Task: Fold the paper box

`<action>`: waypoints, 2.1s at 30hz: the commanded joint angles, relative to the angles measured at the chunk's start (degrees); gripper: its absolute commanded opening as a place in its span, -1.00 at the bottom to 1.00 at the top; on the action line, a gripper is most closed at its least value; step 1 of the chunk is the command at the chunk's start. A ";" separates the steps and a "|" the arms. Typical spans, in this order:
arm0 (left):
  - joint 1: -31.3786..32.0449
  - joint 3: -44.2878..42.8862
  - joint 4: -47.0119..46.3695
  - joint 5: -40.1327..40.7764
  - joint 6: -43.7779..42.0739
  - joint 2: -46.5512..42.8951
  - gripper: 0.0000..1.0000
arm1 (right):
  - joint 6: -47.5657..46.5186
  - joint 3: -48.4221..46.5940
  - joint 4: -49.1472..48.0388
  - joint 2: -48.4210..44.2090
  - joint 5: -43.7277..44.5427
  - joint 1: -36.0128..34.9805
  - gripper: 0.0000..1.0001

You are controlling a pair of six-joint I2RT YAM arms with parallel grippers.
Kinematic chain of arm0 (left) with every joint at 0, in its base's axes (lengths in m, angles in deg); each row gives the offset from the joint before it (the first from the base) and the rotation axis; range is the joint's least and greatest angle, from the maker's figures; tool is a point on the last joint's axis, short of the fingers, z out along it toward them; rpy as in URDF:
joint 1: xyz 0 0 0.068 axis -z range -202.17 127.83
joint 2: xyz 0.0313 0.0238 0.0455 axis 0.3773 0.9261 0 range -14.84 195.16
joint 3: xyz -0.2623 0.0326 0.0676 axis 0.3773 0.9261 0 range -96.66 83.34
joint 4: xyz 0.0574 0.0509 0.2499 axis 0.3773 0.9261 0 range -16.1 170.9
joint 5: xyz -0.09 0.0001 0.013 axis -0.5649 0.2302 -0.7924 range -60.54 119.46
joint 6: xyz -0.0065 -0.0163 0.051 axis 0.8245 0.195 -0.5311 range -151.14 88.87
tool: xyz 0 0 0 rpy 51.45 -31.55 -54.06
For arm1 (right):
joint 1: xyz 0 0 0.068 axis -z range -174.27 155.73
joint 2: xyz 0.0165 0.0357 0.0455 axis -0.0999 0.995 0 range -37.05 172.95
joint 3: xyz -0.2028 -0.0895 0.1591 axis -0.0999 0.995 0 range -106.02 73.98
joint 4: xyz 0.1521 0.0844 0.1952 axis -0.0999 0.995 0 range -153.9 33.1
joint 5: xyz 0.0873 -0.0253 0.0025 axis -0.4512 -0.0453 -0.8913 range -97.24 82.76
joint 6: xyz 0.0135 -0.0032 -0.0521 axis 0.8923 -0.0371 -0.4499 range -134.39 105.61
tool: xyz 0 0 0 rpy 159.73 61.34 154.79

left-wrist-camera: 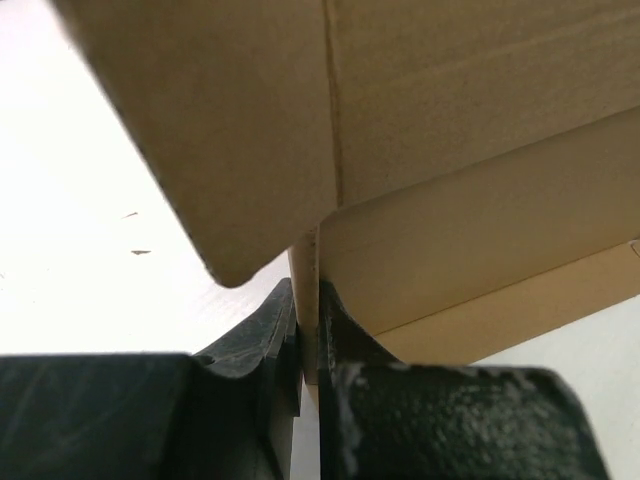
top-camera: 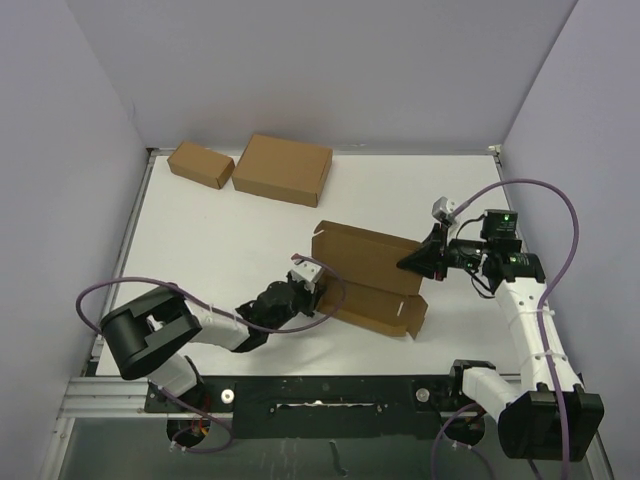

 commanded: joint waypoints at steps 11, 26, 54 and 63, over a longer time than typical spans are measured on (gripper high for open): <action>0.64 -6.71 22.19 2.22 8.63 -8.61 -0.57 | 13.40 -1.31 -7.78 2.01 9.44 -0.94 -1.00; -1.15 -7.81 27.18 -0.42 12.17 -12.47 -0.40 | 13.30 -0.46 -7.78 1.84 9.94 -1.03 -1.00; -5.14 -11.99 25.62 -6.21 10.89 -1.18 -1.00 | 12.88 -0.04 -7.43 1.86 9.22 -1.37 -1.00; -3.39 -17.34 42.27 2.86 10.55 -1.15 -1.00 | 13.03 -0.15 -7.54 2.42 13.50 -1.39 -1.00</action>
